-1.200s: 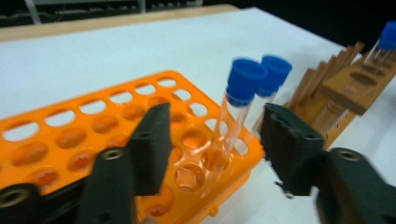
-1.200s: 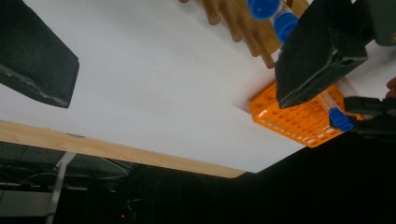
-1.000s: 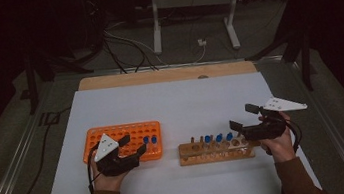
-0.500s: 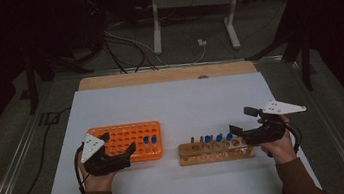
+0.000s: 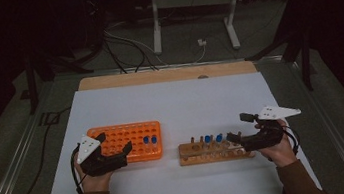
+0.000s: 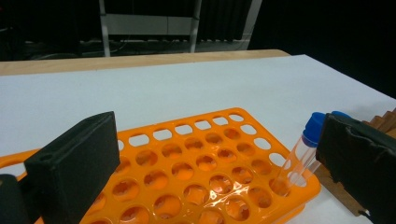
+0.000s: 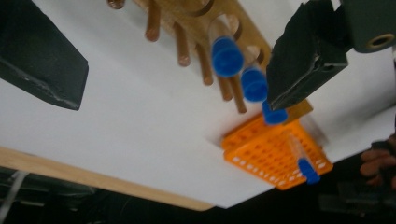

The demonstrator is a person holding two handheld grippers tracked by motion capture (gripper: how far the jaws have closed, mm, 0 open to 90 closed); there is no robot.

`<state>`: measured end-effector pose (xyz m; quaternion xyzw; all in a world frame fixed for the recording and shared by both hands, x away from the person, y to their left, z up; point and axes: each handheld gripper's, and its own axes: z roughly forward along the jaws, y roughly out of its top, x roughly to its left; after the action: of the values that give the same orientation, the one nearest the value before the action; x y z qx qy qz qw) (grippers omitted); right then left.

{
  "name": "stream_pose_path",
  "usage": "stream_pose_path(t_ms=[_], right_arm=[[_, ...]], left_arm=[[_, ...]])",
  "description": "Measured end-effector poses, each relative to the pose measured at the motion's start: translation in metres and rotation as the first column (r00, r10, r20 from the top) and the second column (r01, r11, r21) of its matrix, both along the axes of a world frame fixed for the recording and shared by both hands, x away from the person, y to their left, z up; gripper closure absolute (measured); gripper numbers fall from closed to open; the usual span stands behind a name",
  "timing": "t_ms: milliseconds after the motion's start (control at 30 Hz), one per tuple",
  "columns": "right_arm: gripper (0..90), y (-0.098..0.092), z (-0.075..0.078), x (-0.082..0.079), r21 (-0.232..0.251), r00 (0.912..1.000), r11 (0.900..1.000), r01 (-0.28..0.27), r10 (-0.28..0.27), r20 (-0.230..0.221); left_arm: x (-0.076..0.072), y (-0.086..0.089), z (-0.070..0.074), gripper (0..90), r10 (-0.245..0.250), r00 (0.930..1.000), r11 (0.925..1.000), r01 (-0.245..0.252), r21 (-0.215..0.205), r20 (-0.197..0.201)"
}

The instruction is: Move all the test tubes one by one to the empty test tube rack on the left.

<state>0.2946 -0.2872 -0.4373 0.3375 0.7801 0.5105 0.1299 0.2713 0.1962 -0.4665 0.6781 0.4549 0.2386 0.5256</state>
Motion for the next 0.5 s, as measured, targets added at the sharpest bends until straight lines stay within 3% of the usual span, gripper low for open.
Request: stream_pose_path(t_ms=[200, 500], right_arm=[[20.4, 0.003, -0.005, -0.004, -0.027, 0.9988, 0.999, -0.048, 0.047, -0.010], [65.7, 0.008, -0.014, -0.008, -0.096, 0.9932, 0.989, -0.116, 0.115, -0.017]], left_arm=[[0.000, 0.002, 0.000, 0.7, 0.003, 1.0000, 0.9999, -0.003, -0.013, -0.002], [0.002, 0.000, -0.002, 0.7, -0.007, 0.9999, 1.0000, 0.007, -0.007, -0.012]])
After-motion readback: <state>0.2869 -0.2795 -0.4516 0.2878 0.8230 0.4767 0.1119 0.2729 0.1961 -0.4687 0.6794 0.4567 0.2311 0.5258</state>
